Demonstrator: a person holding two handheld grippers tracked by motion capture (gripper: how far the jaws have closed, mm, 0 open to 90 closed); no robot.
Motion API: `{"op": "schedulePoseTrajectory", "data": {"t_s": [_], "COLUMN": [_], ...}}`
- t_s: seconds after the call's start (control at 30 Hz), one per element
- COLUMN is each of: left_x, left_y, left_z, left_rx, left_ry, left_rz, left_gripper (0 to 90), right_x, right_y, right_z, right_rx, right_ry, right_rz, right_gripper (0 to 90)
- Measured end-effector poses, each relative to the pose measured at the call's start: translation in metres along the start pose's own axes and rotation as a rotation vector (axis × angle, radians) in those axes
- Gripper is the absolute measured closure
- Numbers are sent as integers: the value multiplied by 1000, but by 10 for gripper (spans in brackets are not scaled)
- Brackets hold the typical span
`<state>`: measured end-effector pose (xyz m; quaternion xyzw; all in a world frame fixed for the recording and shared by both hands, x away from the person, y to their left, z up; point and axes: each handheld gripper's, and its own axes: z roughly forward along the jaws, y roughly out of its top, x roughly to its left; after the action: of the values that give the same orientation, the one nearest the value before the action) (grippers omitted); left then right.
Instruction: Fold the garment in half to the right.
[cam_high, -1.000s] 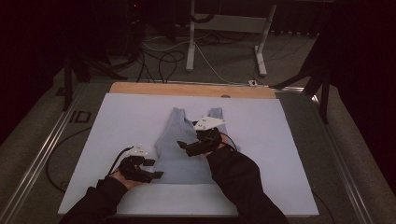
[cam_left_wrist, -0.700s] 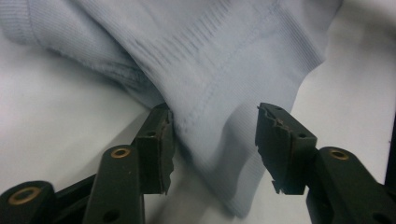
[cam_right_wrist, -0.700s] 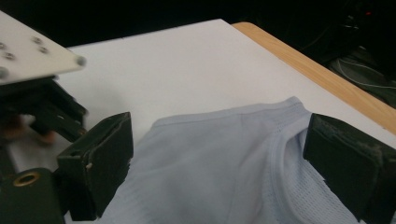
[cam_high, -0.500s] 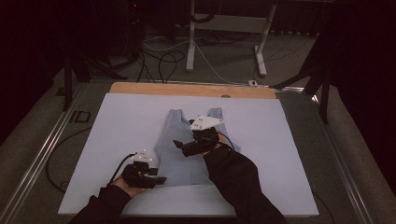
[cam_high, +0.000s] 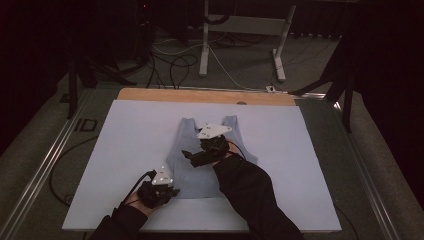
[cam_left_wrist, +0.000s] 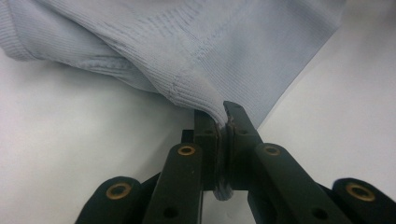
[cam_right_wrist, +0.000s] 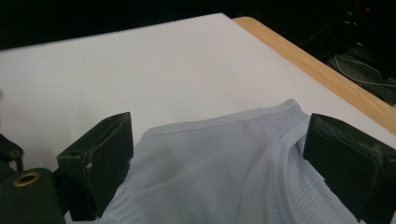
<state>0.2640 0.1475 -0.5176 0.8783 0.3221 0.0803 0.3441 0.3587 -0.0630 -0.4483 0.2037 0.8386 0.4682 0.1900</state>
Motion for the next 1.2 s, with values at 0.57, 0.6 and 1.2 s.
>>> {"op": "schedulePoseTrajectory", "data": {"t_s": [0.57, 0.6, 1.2], "left_x": [5, 6, 5], "left_y": [6, 6, 7], "left_z": [-14, -14, -12], "left_rx": [-62, -62, -98], "left_ry": [-71, -80, -90], "left_rz": [-62, -70, -50], "left_gripper": [867, 867, 866], "right_x": [-39, -42, -79], "right_y": [24, 25, 31], "right_z": [30, 34, 109], "right_rx": [-9, 1, 125], "right_ry": [11, 4, 21], "right_rz": [141, 145, 240], "right_gripper": [91, 91, 86]}}
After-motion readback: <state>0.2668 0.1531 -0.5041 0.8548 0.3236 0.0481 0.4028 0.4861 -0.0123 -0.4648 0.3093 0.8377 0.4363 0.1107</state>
